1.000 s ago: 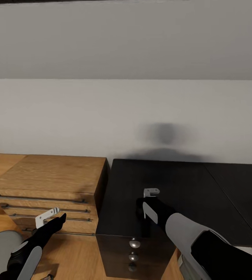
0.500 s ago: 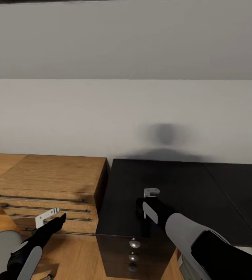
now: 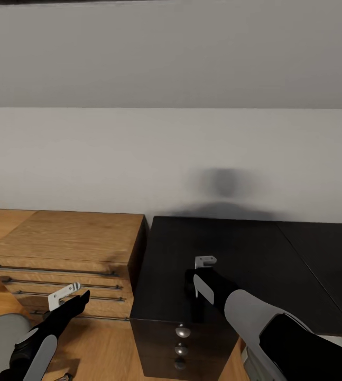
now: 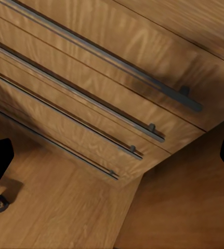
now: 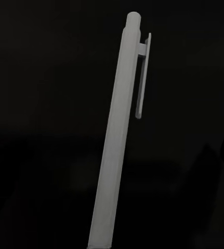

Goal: In the bedroom, organize the workspace by keeping the computer under the desk, ensuring the monitor is on the desk, placing the keyboard on the desk next to the monitor, placing the mouse on the desk next to the keyboard, moving the folder from the swivel chair onto the desk next to the mouse, stacking the notebook on top of the folder with the pen on top of the notebook, and positioning the swivel chair next to the desk.

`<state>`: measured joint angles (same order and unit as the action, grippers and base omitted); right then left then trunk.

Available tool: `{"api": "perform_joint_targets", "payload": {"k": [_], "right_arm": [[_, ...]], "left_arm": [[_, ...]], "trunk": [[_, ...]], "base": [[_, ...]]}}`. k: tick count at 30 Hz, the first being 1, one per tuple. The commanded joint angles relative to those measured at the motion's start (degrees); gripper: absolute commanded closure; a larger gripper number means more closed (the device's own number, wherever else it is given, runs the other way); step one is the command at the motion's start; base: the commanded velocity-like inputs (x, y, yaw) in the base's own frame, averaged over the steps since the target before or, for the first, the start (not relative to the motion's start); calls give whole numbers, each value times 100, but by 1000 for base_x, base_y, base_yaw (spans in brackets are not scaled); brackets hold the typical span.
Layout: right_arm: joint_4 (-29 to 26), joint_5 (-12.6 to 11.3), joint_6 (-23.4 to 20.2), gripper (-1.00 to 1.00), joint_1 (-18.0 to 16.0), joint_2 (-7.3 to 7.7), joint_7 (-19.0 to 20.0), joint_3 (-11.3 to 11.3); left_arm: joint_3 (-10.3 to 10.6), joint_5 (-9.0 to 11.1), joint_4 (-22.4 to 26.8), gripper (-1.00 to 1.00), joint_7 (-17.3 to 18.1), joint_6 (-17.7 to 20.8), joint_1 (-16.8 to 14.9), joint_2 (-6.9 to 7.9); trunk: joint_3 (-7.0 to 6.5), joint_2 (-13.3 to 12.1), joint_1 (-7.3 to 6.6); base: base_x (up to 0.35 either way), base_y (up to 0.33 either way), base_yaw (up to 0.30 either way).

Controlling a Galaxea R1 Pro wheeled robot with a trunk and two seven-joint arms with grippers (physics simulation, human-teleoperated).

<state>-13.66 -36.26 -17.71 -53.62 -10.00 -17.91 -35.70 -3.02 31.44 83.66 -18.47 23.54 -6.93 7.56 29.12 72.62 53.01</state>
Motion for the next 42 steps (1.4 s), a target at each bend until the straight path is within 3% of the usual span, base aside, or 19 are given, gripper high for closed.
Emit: {"api": "perform_joint_targets", "payload": {"k": [1, 12, 13, 35, 42], "right_arm": [[252, -122, -94, -100, 1, 0, -10, -20], [250, -118, -134, -100, 1, 0, -10, 1], [249, -118, -135, 100, 1, 0, -10, 1], [238, -152, -143, 100, 1, 0, -6, 12], [217, -596, -259, 100, 1, 0, -5, 44]], "left_arm": [[3, 61, 10, -100, -43, 19, -3, 3], [3, 59, 10, -100, -43, 19, -4, 3], [3, 61, 10, -100, -43, 19, -3, 3], [3, 55, 10, -100, -43, 19, -2, 7], [3, 55, 10, -100, -43, 19, -3, 4]], "trunk": [[8, 3, 1], [8, 3, 1], [8, 3, 1], [8, 3, 1], [8, 3, 1]], "base": [[0, 0, 0], [0, 0, 0], [0, 0, 0], [0, 0, 0], [0, 0, 0]]}}
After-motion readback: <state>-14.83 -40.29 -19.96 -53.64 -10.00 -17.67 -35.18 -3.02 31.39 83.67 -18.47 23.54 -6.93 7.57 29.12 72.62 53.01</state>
